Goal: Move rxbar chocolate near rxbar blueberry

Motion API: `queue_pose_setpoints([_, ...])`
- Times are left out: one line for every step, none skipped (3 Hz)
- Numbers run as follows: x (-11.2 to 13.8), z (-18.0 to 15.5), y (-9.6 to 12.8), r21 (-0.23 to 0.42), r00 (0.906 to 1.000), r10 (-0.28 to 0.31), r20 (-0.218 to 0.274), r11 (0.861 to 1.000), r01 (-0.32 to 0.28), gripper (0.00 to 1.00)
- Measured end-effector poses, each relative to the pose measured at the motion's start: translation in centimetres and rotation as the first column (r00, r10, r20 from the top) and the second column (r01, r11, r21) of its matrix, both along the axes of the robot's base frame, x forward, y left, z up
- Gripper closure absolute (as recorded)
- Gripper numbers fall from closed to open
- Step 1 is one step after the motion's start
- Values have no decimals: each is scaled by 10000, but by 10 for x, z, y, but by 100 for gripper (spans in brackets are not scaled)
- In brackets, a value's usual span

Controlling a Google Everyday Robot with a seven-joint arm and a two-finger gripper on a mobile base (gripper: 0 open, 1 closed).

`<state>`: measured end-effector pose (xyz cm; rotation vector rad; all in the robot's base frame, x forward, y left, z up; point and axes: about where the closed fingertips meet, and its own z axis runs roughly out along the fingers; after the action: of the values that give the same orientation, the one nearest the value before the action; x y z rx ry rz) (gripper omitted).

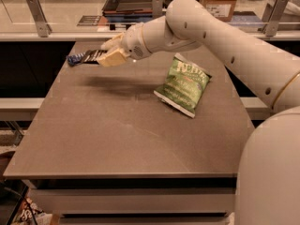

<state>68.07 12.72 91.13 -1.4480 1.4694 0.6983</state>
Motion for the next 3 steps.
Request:
queue_pose_setpoints([9, -4, 15, 74, 9983, -489, 307, 9988, 487, 100])
queue_pose_setpoints([25, -15, 28, 113, 9934, -1063, 438, 9943, 1059, 100])
queue_pose_setpoints([41, -29, 33, 197, 9907, -1318, 333, 9912, 1312, 100])
